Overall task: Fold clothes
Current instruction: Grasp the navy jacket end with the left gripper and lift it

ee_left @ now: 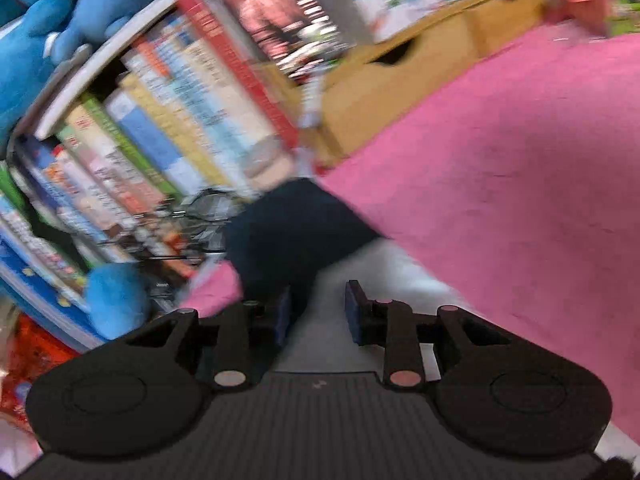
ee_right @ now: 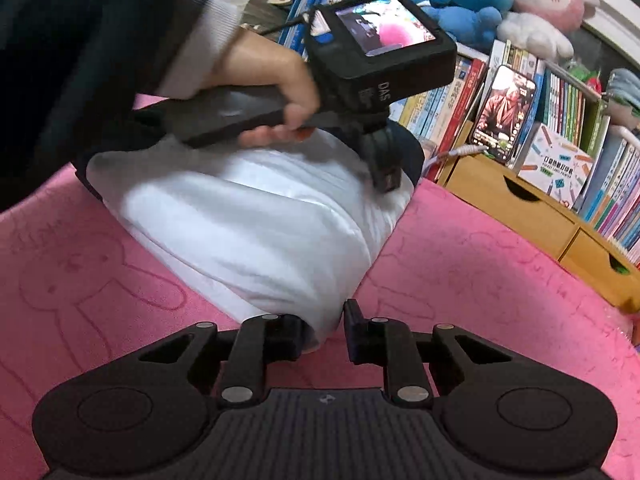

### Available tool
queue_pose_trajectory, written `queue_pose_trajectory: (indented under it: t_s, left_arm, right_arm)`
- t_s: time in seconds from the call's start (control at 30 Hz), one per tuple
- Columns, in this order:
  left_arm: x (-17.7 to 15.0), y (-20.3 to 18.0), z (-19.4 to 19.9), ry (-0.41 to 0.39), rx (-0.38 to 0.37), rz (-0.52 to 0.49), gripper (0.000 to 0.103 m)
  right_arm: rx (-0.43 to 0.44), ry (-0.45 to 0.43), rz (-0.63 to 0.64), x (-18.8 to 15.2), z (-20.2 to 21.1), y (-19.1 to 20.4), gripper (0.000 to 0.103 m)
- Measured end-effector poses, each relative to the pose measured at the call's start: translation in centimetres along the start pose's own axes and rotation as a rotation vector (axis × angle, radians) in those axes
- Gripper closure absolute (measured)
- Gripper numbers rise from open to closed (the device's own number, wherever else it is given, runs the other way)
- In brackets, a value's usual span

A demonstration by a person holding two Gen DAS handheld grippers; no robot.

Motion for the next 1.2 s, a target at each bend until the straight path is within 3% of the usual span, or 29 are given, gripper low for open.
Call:
queue_pose_trajectory:
  t_s: [0.03, 0.13, 0.23, 0.33, 0.37, 0.43, 0.5, 0.6, 0.7, 0.77, 0.8, 0.87, 0.97, 1.03, 1.2]
  left_arm:
    - [0.2, 0.8, -0.2, 0.006, 0.025, 0.016, 0.064]
    - [0.1, 1.9, 2.1, -0.050, 0.047, 0.060, 0.064]
    - [-2.0, 1.7, 6.7, -0.134, 0.089, 0.007, 0.054]
    - [-6.4, 2.1, 12.6, -0.206, 0.097, -0.025, 0.043]
    - [-8.3, 2.5, 14.5, -0.219, 0.098, -0.006, 0.035]
    - [-12.2, 3.2, 18.1, -0.219, 0.093, 0.073, 0.026]
    - [-16.2, 4.2, 20.9, -0.208, 0.043, 0.209, 0.027]
    - [-21.8, 5.5, 22.9, -0.187, -0.121, 0.512, 0.026]
    - [-26.0, 6.4, 23.6, -0.185, -0.310, 0.810, 0.026]
    - [-27.9, 7.1, 23.8, -0.200, -0.436, 0.979, 0.026]
    - [-28.2, 7.2, 23.6, -0.216, -0.491, 1.031, 0.026]
    - [-28.9, 7.5, 23.3, -0.250, -0.600, 1.133, 0.026]
    - [-28.2, 7.6, 22.4, -0.284, -0.665, 1.156, 0.026]
    - [-27.5, 7.6, 22.0, -0.333, -0.728, 1.180, 0.026]
    - [-25.6, 9.4, 21.6, -0.470, -0.914, 1.300, 0.026]
  right_arm:
    - [0.002, 0.001, 0.000, 0.0, 0.0, -0.1, 0.082]
    - [0.005, 0.001, 0.001, 0.0, 0.1, -0.3, 0.082]
    - [0.009, 0.001, -0.002, 0.1, 0.4, -0.3, 0.081]
    - [0.005, 0.000, 0.002, 0.1, 0.4, -0.4, 0.081]
    - [0.002, -0.001, 0.003, 0.1, 0.4, -0.4, 0.081]
    - [0.001, -0.001, -0.002, 0.1, 0.5, -0.5, 0.078]
    - [-0.016, -0.004, -0.013, 0.1, 0.6, -0.7, 0.067]
    - [-0.117, -0.057, 0.057, 0.6, 1.5, -0.3, 0.053]
    - [-0.243, -0.151, 0.257, 1.2, 2.7, 2.3, 0.051]
    - [-0.273, -0.195, 0.407, 1.2, 3.0, 5.0, 0.051]
    - [-0.281, -0.210, 0.470, 1.1, 3.0, 6.1, 0.050]
    - [-0.243, -0.247, 0.574, 0.7, 3.4, 8.1, 0.035]
    - [-0.232, -0.299, 0.664, 1.0, 4.5, 10.0, 0.030]
    - [-0.207, -0.319, 0.688, 1.8, 4.9, 11.2, 0.029]
    - [-0.100, -0.331, 0.592, 4.6, 3.8, 13.9, 0.031]
Point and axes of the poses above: each gripper's, at about its wrist camera, not at the fingertips, and z roughly against the way its jaws point, y to its left, x to its top, the point moved 9 cm from there along -z, roughly the way its jaws point, and after that the axes turned 2 degrees about -x, right-handed, at the moved point
